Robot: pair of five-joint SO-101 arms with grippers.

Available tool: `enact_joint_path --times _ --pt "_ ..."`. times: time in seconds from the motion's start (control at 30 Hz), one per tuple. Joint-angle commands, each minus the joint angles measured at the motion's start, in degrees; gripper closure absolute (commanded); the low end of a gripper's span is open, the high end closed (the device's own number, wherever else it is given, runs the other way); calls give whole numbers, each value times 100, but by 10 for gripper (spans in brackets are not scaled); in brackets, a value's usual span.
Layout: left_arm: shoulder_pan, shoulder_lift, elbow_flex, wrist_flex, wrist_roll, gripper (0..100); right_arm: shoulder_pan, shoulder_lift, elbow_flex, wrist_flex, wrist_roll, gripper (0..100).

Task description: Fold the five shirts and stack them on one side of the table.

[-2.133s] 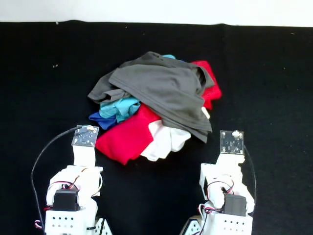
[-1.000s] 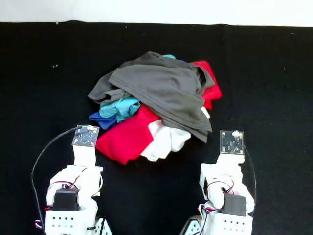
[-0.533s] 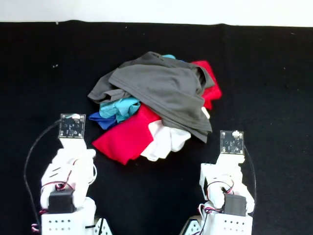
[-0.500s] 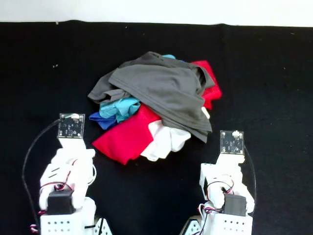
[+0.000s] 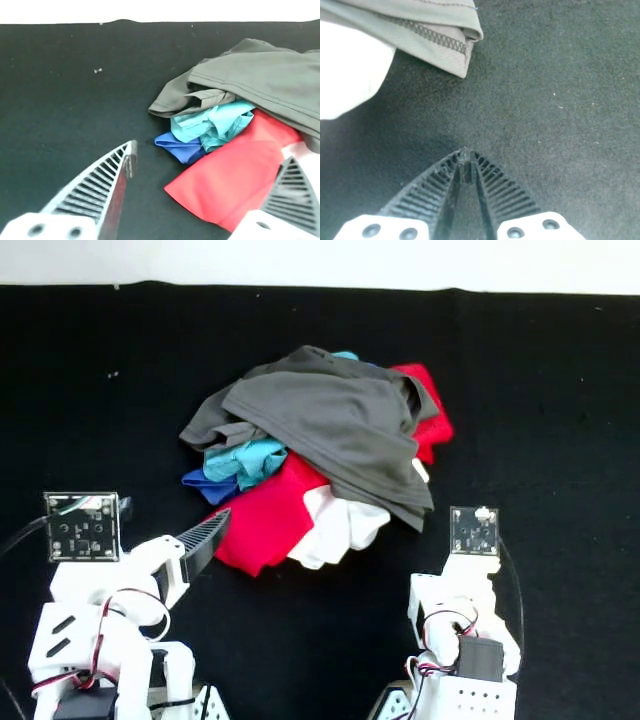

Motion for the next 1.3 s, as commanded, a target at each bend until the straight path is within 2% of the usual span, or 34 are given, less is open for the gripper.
enact_joint_path --times 0.0,0.27,0.33,0.6,0.77,1.1,1.27 --pt "-207 4 -189 -18 0 582 -31 -22 760 22 -35 992" --pt "-901 66 -295 -985 35 582 -31 -22 760 22 -35 992" --pt "-919 391 -453 -941 44 582 -31 -22 760 22 -35 992" --pt "-884 3749 -2475 -360 448 582 -31 -22 760 22 -35 992" --pt "-347 5253 -3468 -18 448 582 -31 -22 760 22 -35 992" --pt "831 8092 -3855 0 448 582 -31 -22 760 22 -35 992" --pt "1174 8576 -4532 141 457 579 -31 -22 760 22 -35 992"
